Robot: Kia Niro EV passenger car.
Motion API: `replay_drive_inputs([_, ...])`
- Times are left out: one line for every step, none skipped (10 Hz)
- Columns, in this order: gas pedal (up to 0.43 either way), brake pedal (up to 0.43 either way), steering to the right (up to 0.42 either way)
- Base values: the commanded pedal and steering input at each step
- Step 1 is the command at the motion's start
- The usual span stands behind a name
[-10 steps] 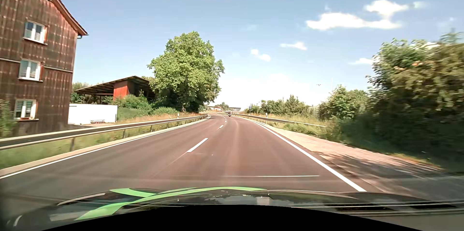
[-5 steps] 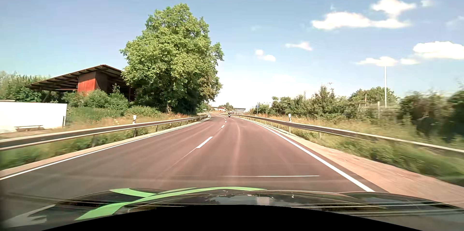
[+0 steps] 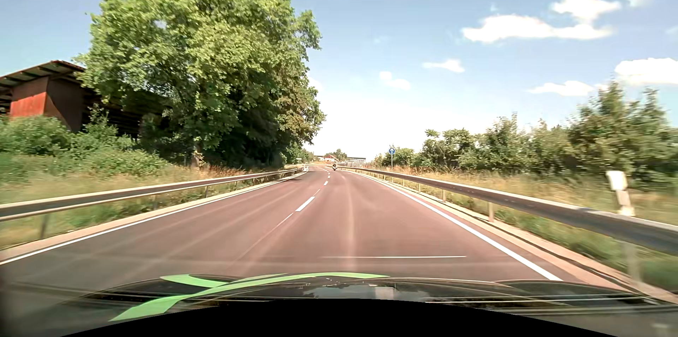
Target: Follow the waypoints while adhering to traffic rules and regulations
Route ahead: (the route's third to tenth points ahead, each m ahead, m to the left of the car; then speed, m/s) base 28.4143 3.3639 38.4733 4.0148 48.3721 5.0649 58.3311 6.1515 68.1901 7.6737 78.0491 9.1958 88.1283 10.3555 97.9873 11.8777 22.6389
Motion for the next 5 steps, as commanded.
replay_drive_inputs([0.28, 0.0, -0.013])
replay_drive_inputs([0.268, 0.0, -0.013])
replay_drive_inputs([0.268, 0.0, -0.013])
replay_drive_inputs([0.268, 0.0, -0.013])
replay_drive_inputs([0.268, 0.0, -0.013])
